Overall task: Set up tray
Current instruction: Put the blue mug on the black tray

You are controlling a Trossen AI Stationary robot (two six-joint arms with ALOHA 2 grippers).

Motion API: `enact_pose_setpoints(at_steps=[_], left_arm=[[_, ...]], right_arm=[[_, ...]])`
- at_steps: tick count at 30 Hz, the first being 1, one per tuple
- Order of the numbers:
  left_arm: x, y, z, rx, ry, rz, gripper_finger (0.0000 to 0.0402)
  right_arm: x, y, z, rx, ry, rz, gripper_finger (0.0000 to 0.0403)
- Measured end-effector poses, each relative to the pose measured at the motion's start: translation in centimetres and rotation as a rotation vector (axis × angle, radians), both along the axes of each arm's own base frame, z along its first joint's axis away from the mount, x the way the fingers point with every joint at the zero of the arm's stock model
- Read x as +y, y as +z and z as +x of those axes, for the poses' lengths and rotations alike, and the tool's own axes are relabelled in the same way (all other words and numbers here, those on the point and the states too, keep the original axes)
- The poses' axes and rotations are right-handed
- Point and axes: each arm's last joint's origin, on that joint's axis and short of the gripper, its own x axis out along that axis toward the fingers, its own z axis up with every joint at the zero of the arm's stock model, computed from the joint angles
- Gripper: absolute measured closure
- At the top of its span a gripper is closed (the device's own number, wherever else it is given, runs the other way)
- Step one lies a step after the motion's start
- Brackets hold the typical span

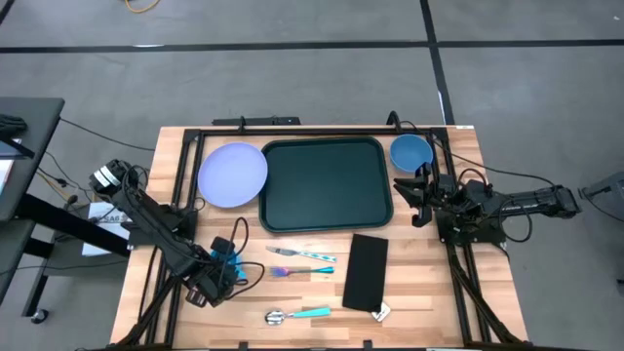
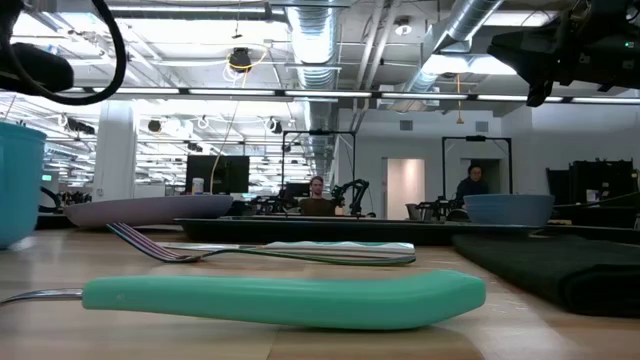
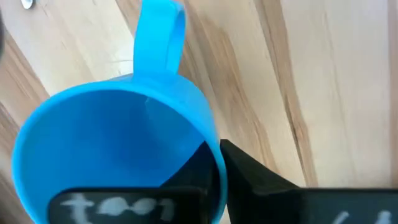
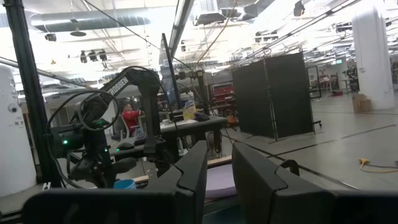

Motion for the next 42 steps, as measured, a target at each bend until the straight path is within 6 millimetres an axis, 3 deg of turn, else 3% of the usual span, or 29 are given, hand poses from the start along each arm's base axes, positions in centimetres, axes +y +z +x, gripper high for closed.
enact_pose_setpoints(at_steps=[6, 12, 16, 21, 26, 30, 35, 42], left_arm=[[-0.4, 1.4, 0.5, -0.030, -0.006, -0.013, 0.0398], [-0.6, 5.2, 1.4, -0.124, -0.049, 0.054, 0.0399], [0.2, 8.0, 2.6, -0.205, -0.030, 0.122, 0.0399], [2.6, 10.6, 4.6, -0.255, 0.089, 0.140, 0.0399], [6.0, 12.2, 6.9, -0.290, 0.137, 0.162, 0.0399], [10.0, 13.3, 8.8, -0.333, 0.219, 0.155, 0.0399], [16.1, 14.5, 10.5, -0.402, 0.326, 0.074, 0.0400], [25.2, 15.4, 11.0, -0.415, 0.562, 0.123, 0.0400]], right_arm=[[0.0, 0.0, 0.0, 0.000, 0.000, 0.000, 0.0335], [0.0, 0.0, 0.0, 0.000, 0.000, 0.000, 0.0335], [0.0, 0.0, 0.0, 0.000, 0.000, 0.000, 0.0335], [0.0, 0.0, 0.0, -0.003, -0.003, 0.001, 0.0335], [0.0, 0.3, -0.1, -0.029, -0.003, 0.002, 0.0335], [0.0, 0.3, -0.1, -0.033, -0.003, 0.003, 0.0335], [0.0, 0.3, -0.1, -0.035, -0.004, 0.002, 0.0335], [-0.1, 0.4, -0.2, -0.043, -0.026, 0.001, 0.0335]])
